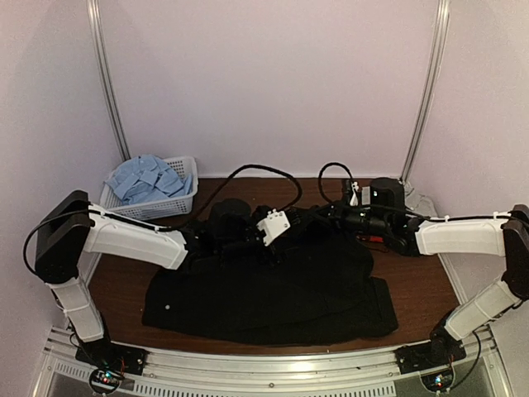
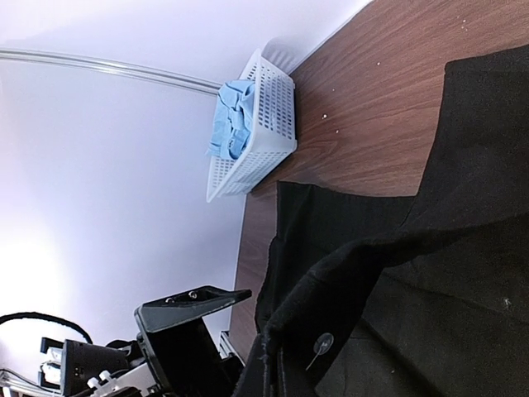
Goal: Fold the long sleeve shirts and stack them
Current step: Pass from the right arm to the left, then adjust the sleeve at the center of the board.
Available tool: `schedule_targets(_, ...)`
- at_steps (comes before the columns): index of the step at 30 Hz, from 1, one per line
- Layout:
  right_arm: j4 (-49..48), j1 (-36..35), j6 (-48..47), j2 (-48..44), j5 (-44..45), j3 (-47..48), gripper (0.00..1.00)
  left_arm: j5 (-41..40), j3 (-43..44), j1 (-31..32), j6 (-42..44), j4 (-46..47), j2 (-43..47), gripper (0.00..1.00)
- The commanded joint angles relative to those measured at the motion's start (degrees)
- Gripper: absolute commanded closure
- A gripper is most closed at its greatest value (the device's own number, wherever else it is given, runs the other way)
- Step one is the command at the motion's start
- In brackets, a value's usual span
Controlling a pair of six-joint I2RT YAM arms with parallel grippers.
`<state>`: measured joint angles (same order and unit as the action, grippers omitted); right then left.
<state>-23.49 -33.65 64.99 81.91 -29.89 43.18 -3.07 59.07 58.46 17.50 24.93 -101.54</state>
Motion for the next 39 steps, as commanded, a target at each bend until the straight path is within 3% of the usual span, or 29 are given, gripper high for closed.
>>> schedule_targets(1,-3.0,-0.5,2.2,-1.4,1.1,-1.6,1.0,-4.6,4.4,0.5,7.3,2.3,-4.3,0.09)
schedule_targets(5,-3.5,-0.6,2.7,-1.7,1.3,-2.3,1.0,-7.2,8.4,1.1,8.7,2.6,-8.4,0.17)
schedule_targets(10,-4.2,-0.8,3.2,-2.1,1.8,-3.8,1.0,-6.9,10.5,1.2,9.9,4.6,-10.5,0.35)
schedule_targets(16,-4.8,-0.8,3.4,-2.7,2.0,-5.4,1.0,-2.5,12.6,1.2,10.3,2.3,-11.4,0.71)
schedule_targets(19,-4.6,-0.8,2.9,-3.4,2.0,-6.0,0.98,-1.0,13.4,1.2,10.4,-0.4,-11.4,1.0)
schedule_targets(23,-0.8,-0.8,0.2,-6.1,3.4,-6.7,0.77,0.0,13.0,1.1,10.9,-4.3,-9.7,1.0)
schedule_targets(30,17.6,0.8,-10.4,-15.4,10.0,-5.6,0.45,6.1,11.3,1.1,11.0,-16.9,-0.7,1.0)
schedule_targets(34,27.3,3.8,-16.9,-19.0,14.8,-1.4,0.38,10.2,11.6,1.1,10.9,-28.1,4.8,1.0)
schedule_targets(39,30.3,6.3,-21.6,-16.9,15.4,2.5,0.36,8.9,7.6,1.1,10.9,-34.7,10.7,1.0)
